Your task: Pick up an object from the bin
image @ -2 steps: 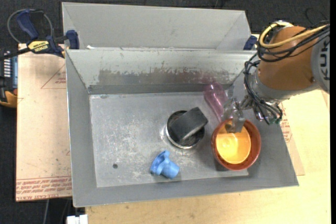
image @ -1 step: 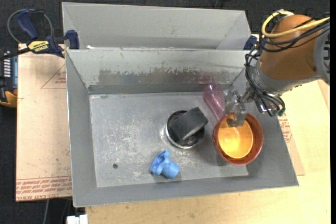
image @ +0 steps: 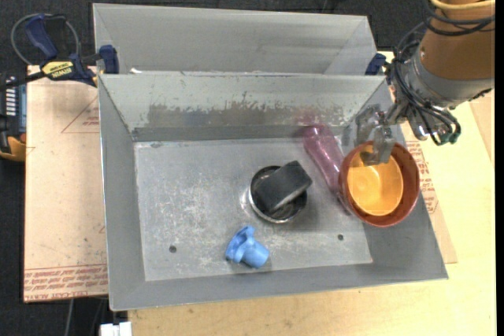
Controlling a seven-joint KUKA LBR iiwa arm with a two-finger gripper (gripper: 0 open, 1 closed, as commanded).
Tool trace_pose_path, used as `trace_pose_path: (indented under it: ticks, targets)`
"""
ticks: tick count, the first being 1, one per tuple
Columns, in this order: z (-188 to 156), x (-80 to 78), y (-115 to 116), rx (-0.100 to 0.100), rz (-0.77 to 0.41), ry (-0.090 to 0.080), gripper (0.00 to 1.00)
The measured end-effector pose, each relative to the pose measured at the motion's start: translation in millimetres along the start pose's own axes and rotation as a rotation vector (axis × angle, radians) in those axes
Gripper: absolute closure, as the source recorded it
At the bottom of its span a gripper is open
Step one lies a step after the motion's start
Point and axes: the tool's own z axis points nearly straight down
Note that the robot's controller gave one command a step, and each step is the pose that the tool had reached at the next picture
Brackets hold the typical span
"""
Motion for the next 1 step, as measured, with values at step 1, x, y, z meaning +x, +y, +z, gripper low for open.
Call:
trace_pose_path:
  ticks: [1]
  targets:
    - [-12.7, -20.6, 5.4, -0.003, 0.006, 0.007, 1.00]
